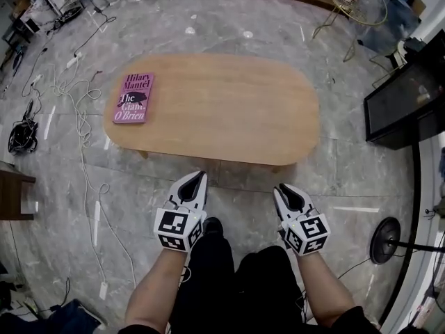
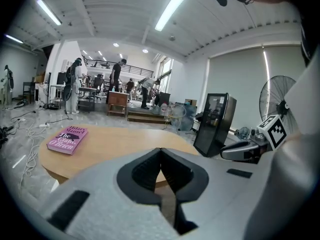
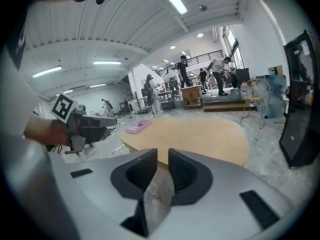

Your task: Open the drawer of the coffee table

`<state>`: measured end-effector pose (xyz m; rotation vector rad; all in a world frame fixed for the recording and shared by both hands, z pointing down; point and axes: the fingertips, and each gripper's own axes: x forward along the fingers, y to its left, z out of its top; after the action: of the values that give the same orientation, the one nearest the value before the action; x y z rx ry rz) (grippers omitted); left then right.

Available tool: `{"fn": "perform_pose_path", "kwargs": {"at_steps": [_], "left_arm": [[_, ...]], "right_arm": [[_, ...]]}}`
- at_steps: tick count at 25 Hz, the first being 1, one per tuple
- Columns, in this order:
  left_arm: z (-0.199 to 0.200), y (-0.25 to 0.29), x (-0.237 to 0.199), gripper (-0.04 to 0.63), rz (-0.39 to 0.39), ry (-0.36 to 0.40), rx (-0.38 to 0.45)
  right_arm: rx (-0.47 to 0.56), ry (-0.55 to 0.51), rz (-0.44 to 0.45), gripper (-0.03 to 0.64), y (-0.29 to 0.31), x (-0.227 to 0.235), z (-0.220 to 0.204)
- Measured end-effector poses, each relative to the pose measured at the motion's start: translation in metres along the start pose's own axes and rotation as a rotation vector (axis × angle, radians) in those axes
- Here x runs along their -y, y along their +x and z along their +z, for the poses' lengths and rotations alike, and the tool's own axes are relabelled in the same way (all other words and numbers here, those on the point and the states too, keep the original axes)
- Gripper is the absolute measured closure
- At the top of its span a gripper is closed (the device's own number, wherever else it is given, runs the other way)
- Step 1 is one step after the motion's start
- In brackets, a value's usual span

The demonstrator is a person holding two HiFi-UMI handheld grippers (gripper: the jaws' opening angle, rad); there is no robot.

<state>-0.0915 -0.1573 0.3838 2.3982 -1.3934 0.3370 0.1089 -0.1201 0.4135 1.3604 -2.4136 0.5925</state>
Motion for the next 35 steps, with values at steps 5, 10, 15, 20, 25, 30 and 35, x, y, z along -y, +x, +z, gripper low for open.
{"fn": "perform_pose_path", "kwargs": {"at_steps": [5, 10, 15, 20, 25, 30, 35], "left_arm": [[-0.045, 0.025, -0.022, 0.594, 0.012, -0.010, 0.004], [-0.091, 0.049, -0.045, 0.594, 0.018, 0.009, -0.005], [-0.137, 0.077, -0.067, 0.593, 0.027, 0.027, -0.011], [-0.177, 0.101, -0.081, 0.592, 0.027, 0.006, -0.007], [-0.204, 0.119, -0.095, 0.592, 0.031, 0.009, -0.012], [-0.226, 0.134, -0.106, 0.561, 0.026, 0.029, -0.032], [-0.237, 0.151, -0.111, 0.535, 0.027, 0.047, -0.041]], "right_arm": [[0.010, -0.022, 0.002, 0.537, 0.035, 0.009, -0.036], [0.002, -0.041, -0.003, 0.529, 0.072, 0.023, -0.078], [-0.012, -0.048, -0.027, 0.524, 0.103, 0.049, -0.125], [-0.010, -0.021, -0.080, 0.508, 0.123, 0.080, -0.162], [-0.010, -0.003, -0.120, 0.497, 0.140, 0.104, -0.186], [-0.010, 0.037, -0.183, 0.470, 0.151, 0.131, -0.204], [0.003, 0.054, -0.240, 0.433, 0.156, 0.156, -0.208]]}}
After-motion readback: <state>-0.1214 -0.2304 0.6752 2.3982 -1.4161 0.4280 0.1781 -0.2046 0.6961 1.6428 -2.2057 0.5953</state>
